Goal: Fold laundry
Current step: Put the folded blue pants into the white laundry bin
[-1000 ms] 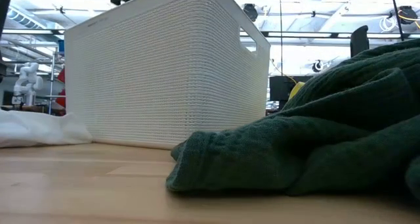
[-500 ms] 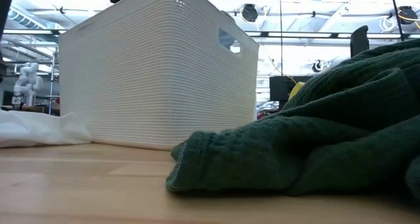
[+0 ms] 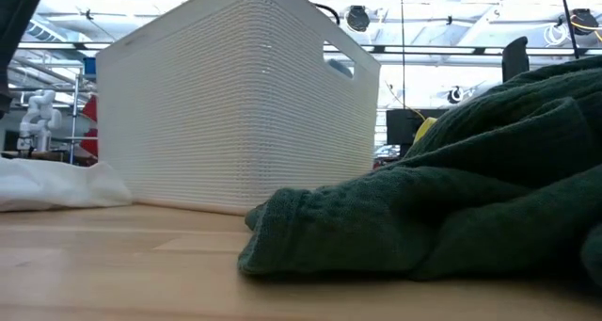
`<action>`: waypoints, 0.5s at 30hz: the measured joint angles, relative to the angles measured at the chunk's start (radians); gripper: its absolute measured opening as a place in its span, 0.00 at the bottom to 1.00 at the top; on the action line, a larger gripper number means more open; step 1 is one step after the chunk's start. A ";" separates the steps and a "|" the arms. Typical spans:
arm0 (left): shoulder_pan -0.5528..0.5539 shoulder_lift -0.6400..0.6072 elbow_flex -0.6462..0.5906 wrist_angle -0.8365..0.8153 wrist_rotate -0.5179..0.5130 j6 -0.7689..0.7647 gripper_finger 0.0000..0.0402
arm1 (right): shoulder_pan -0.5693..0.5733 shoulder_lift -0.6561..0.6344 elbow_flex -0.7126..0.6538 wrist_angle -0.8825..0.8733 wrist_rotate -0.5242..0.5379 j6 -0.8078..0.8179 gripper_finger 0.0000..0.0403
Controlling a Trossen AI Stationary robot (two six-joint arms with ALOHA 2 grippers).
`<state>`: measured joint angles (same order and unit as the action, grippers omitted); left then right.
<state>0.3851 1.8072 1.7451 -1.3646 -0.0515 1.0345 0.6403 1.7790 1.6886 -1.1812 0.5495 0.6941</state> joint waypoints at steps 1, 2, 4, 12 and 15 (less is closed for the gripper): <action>0.003 0.011 0.000 0.005 0.019 -0.004 0.05 | 0.000 0.000 0.000 0.000 0.000 0.000 0.61; 0.005 0.023 0.000 0.006 0.044 -0.006 0.05 | 0.000 0.000 0.000 0.000 0.000 0.000 0.61; 0.007 0.052 0.000 0.006 0.072 -0.006 0.05 | 0.000 0.000 0.000 -0.001 0.000 0.000 0.61; 0.065 0.183 0.000 0.051 -0.111 -0.225 0.05 | 0.000 0.000 0.000 -0.010 0.000 0.000 0.61; 0.122 0.208 0.000 0.028 -0.127 -0.322 0.05 | 0.002 0.000 0.000 -0.010 0.000 0.006 0.61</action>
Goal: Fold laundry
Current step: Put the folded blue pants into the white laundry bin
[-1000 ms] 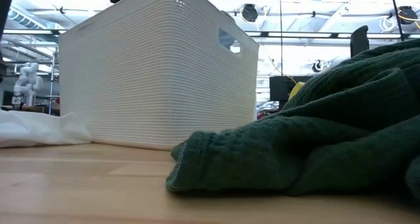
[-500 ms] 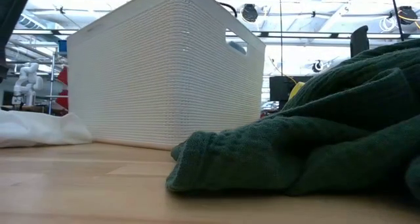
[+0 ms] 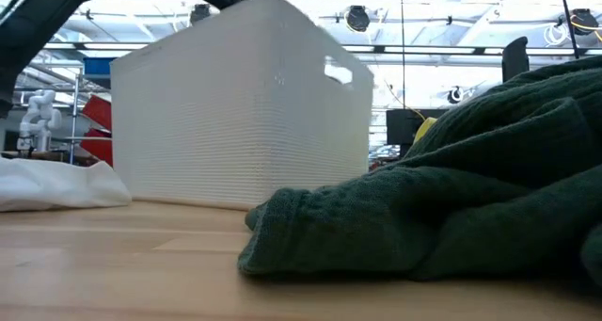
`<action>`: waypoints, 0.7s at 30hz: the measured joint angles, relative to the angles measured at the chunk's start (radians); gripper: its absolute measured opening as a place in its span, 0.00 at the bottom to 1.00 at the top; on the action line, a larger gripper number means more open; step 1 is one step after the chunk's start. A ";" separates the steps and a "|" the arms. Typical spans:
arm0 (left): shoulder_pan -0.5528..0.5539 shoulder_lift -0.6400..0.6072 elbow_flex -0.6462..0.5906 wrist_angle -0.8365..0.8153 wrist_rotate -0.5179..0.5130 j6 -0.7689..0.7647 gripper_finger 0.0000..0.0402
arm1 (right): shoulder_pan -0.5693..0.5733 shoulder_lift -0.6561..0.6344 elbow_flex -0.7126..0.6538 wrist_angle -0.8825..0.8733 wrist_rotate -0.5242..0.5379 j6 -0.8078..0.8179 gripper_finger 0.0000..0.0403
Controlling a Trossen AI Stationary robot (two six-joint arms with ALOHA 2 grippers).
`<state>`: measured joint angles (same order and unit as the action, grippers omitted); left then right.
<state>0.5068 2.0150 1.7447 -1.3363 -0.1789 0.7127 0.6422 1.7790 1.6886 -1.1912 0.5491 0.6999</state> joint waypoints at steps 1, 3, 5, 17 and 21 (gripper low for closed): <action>0.018 0.004 0.000 -0.005 0.000 -0.030 0.05 | 0.001 0.000 0.000 0.000 0.000 0.004 0.61; 0.049 0.011 0.000 -0.005 0.019 -0.071 0.05 | 0.001 0.000 0.000 -0.001 0.000 0.014 0.61; 0.070 0.012 0.000 -0.001 0.060 -0.076 0.06 | 0.001 0.000 0.000 -0.008 -0.001 0.022 0.61; 0.045 0.013 0.015 0.020 0.049 -0.132 0.37 | 0.001 0.000 0.000 -0.005 0.001 0.021 0.61; 0.028 0.000 0.053 -0.007 0.065 -0.132 0.38 | 0.001 0.000 0.000 -0.005 0.001 0.018 0.61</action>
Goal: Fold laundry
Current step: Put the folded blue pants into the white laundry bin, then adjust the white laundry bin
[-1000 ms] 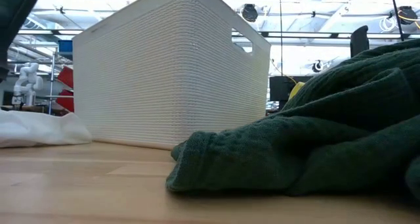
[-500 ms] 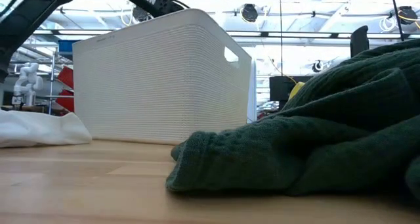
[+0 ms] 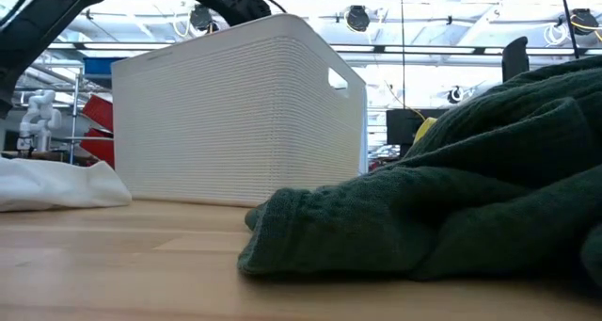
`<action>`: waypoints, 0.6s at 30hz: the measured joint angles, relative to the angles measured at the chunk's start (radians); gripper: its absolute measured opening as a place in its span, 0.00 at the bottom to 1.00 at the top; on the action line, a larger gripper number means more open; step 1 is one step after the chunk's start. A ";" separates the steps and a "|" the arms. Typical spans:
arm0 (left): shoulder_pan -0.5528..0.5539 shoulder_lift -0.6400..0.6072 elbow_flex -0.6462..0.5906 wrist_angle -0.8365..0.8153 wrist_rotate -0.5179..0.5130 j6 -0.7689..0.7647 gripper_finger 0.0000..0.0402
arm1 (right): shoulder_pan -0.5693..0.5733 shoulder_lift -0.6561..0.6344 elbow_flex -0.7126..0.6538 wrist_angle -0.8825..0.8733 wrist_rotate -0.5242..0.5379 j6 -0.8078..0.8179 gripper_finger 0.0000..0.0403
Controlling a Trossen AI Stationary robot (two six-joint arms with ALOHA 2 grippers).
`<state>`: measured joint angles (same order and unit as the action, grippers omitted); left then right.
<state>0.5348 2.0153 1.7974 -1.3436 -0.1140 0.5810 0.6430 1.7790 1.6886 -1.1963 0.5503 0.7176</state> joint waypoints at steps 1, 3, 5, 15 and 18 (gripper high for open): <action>-0.004 -0.012 0.014 -0.004 0.024 0.000 0.38 | 0.000 0.000 0.000 0.000 0.000 0.000 0.61; -0.012 -0.046 0.042 -0.004 0.063 0.000 0.38 | 0.000 0.000 0.000 -0.001 0.000 -0.003 0.61; -0.016 -0.080 0.066 0.001 0.073 0.001 0.38 | 0.000 0.000 0.000 -0.001 0.000 -0.004 0.61; -0.020 -0.295 0.089 -0.011 0.083 -0.001 0.38 | 0.000 0.000 0.000 -0.001 -0.001 -0.004 0.61; -0.020 -0.373 0.089 -0.025 0.143 -0.023 0.38 | 0.000 0.000 0.000 -0.001 0.000 -0.004 0.61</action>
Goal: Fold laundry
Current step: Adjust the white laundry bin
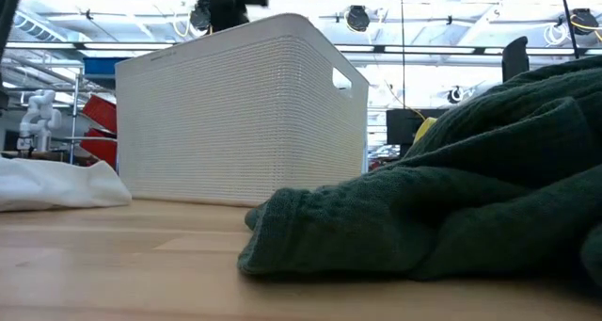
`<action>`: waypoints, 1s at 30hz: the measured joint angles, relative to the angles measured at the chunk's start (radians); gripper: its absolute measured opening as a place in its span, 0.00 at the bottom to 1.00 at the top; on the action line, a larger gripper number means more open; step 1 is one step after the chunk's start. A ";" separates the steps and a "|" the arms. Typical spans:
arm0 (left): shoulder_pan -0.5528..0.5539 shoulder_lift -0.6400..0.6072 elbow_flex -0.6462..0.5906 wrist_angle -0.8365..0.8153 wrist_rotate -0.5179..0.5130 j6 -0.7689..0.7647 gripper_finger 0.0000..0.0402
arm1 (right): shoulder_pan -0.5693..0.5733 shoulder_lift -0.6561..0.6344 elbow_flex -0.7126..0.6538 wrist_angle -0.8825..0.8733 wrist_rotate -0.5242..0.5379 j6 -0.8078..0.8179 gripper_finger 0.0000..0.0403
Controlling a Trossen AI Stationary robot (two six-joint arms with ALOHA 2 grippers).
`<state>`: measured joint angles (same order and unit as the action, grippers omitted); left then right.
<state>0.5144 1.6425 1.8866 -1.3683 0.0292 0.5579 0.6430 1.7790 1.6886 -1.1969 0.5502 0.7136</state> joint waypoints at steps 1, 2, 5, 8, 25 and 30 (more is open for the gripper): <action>-0.001 -0.025 0.000 -0.006 0.007 -0.006 0.38 | 0.000 0.000 0.000 0.000 -0.001 0.000 0.61; 0.000 -0.048 0.000 -0.011 0.008 -0.022 0.38 | 0.000 0.000 0.000 0.000 0.000 0.000 0.61; 0.002 -0.105 0.000 -0.036 0.038 -0.066 0.38 | 0.000 0.000 0.000 0.000 0.000 -0.002 0.61; 0.003 -0.148 0.000 -0.114 0.242 -0.056 0.38 | 0.000 0.000 0.000 0.000 0.000 -0.009 0.61; -0.395 -0.155 -0.229 0.024 0.428 -0.084 0.34 | -0.031 0.000 0.000 0.005 0.000 -0.075 0.61; -0.490 -0.142 -0.295 0.154 0.244 -0.150 0.31 | -0.035 0.000 0.000 0.005 0.000 -0.082 0.61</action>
<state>0.0247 1.5006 1.5917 -1.2146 0.2735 0.4077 0.6075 1.7790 1.6886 -1.1922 0.5503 0.6319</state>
